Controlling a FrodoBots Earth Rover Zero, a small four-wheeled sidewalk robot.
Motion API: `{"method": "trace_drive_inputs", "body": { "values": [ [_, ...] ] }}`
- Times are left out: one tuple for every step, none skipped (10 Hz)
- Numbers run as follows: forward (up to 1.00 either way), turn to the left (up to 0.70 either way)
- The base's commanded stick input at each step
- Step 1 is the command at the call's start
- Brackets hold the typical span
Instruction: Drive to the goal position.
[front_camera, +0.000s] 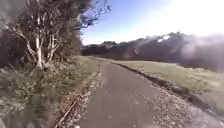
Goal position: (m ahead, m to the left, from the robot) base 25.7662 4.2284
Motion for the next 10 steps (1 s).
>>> {"method": "trace_drive_inputs", "body": {
  "values": [
    [0.85, 0.00],
    [0.85, 0.00],
    [0.85, 0.00],
    [0.85, 0.00],
    [0.85, 0.00],
    [0.85, 0.00],
    [0.85, 0.00],
    [0.85, 0.00],
    [0.85, 0.00],
    [0.85, 0.00]
  ]
}}
